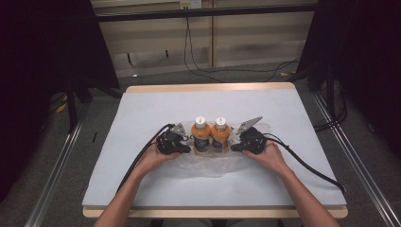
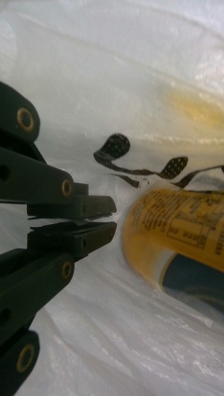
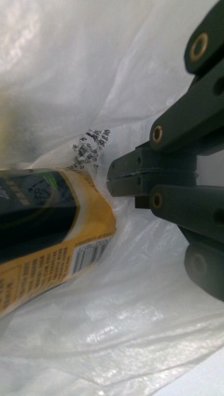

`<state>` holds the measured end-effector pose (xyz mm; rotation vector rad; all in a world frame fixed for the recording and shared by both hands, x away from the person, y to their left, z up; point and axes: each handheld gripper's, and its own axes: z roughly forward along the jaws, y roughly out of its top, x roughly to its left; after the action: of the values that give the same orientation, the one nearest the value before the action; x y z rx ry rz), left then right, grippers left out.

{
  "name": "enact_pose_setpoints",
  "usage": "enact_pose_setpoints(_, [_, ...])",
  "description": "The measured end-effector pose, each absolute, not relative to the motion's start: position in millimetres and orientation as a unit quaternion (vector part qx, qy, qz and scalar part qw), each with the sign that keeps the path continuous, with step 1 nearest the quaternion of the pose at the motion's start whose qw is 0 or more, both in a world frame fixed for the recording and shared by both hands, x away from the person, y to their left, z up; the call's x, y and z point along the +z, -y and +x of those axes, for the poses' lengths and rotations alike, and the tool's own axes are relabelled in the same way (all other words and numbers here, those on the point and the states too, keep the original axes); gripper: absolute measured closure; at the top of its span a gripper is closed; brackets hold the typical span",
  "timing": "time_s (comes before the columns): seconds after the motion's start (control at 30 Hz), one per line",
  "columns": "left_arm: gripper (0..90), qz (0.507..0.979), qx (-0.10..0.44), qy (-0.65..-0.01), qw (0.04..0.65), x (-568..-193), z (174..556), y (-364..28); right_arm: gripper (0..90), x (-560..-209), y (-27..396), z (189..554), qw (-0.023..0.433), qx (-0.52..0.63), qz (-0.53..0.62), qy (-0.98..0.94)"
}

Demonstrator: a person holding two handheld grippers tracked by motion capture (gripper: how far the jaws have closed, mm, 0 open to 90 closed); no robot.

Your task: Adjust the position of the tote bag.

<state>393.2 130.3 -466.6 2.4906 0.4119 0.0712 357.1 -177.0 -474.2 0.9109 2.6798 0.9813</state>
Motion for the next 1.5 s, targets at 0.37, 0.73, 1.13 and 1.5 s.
enact_pose_setpoints(0.37, [83.0,0.938,0.037,-0.171,0.299,-466,401,-142,90.0,-464,181,350,0.119,0.235,0.267,-0.927])
enact_pose_setpoints(0.73, [88.6,0.935,0.055,-0.174,0.303,-457,401,-151,89.9,-461,191,355,0.107,0.268,0.277,-0.916])
enact_pose_setpoints(1.13, [88.3,0.945,0.066,-0.153,0.282,-458,408,-134,84.3,-460,181,371,0.124,0.287,0.266,-0.912])
enact_pose_setpoints(1.5, [87.5,0.96,0.107,-0.152,0.211,-458,404,-155,81.7,-462,181,369,0.169,0.184,0.244,-0.937])
